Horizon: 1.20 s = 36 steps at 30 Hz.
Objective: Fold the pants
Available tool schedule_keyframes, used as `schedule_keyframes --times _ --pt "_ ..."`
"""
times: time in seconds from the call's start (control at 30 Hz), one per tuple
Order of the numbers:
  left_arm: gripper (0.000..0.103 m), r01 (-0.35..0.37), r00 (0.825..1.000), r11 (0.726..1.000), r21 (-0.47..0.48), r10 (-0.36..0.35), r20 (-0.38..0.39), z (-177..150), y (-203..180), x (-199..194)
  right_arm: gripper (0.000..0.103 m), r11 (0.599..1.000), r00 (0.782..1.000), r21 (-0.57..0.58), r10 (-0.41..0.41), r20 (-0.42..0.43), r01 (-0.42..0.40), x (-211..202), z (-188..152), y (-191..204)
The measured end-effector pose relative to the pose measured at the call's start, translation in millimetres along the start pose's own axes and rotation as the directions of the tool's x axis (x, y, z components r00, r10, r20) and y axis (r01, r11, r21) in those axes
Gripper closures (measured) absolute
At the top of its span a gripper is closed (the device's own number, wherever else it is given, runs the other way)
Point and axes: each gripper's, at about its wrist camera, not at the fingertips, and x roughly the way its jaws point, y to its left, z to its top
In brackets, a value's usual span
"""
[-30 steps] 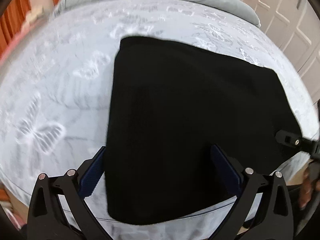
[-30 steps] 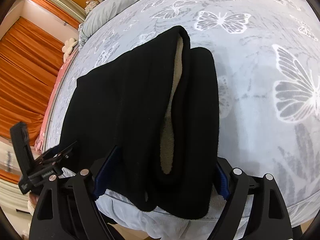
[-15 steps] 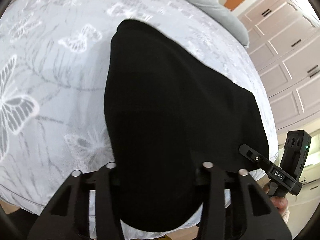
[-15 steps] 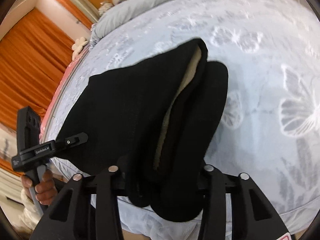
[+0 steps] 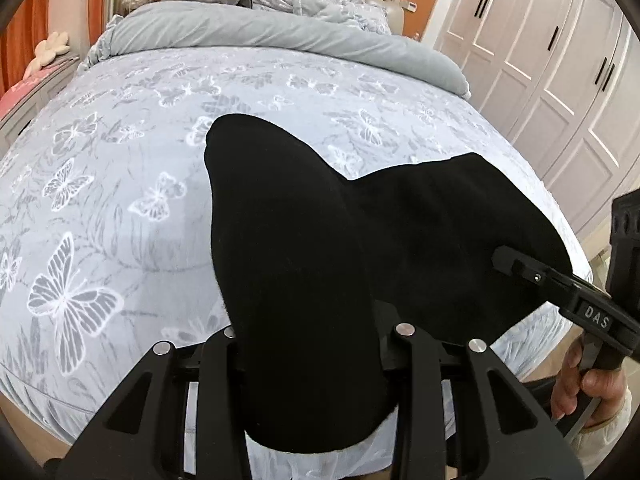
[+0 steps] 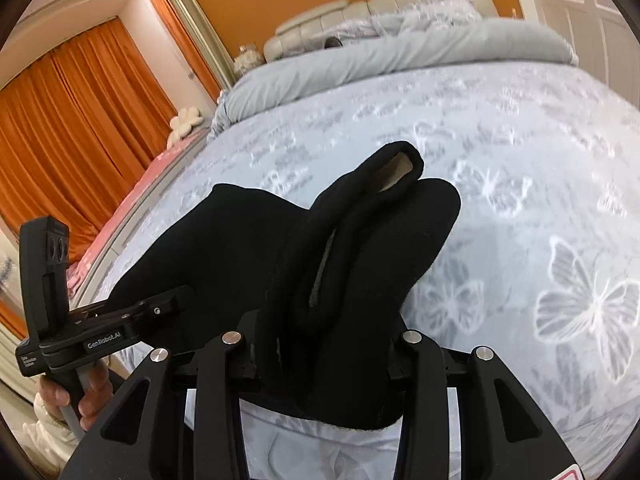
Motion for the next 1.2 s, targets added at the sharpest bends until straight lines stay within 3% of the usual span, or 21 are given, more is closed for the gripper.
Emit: schedule_keyframes --times 0.3,0.7,1.2 --pt "0.069 -0.042 0.991 0.999 0.017 0.039 0.126 32.4 -6.2 -19.1 0.067 1.000 0.993 0.001 0.016 0.116 -0.016 -6.9 27.5 2.9" --pt "0.069 -0.104 0.969 0.994 0.036 0.093 0.227 64.4 -18.2 -24.4 0.067 1.000 0.975 -0.009 0.019 0.221 -0.017 -3.9 60.5 7.5" --pt "0.069 -0.177 0.949 0.983 0.039 0.160 0.273 94.6 -13.6 -9.5 0.066 1.000 0.964 -0.026 0.011 0.265 -0.004 18.1 95.9 13.3"
